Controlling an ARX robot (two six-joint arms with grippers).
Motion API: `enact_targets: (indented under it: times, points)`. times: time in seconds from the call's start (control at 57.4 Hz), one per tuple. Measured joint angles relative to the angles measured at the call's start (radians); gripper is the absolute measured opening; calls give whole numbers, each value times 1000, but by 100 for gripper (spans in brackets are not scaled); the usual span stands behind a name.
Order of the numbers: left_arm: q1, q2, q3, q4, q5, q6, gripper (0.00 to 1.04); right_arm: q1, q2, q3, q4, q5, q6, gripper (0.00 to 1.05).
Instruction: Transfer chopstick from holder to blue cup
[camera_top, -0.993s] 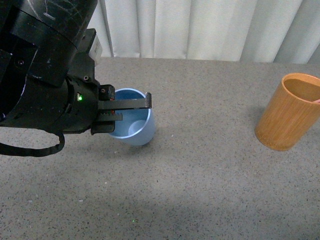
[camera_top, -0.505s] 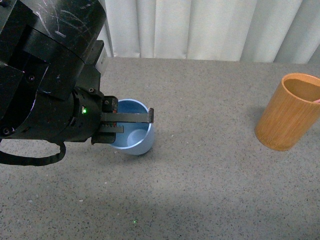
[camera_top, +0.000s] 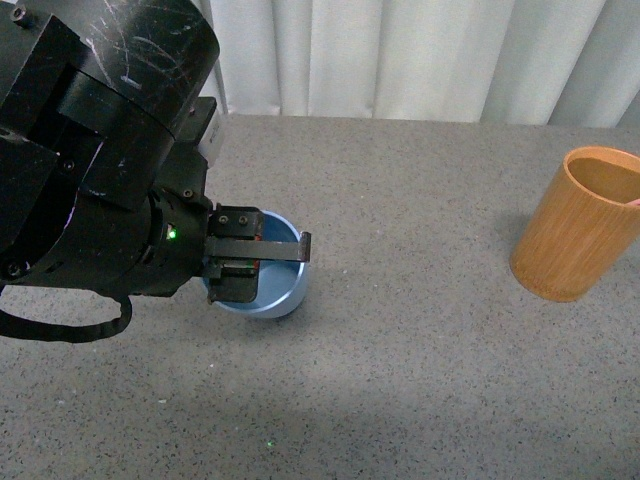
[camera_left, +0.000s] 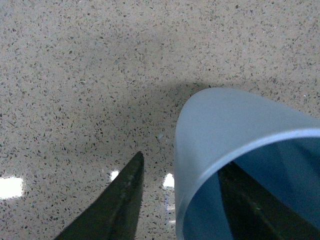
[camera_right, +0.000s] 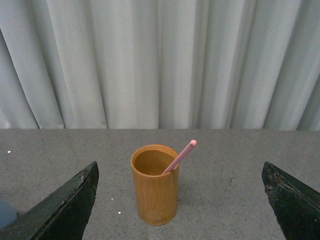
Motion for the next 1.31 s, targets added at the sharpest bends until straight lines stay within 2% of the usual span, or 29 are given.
enact_targets:
  times: [0.157,0.261,0.314,1.307]
  points:
    - [0,-10,18,-16,5,-10,69,0,0,0,0,0,0,95]
    - [0,-29,33,-31,7,-22,93,0,0,0,0,0,0,95]
    - [-1,-34,37,-33,7,-24,99,0,0,0,0,0,0,95]
    - [14,-42,49,-57,4,-53,98,0,0,0,0,0,0,95]
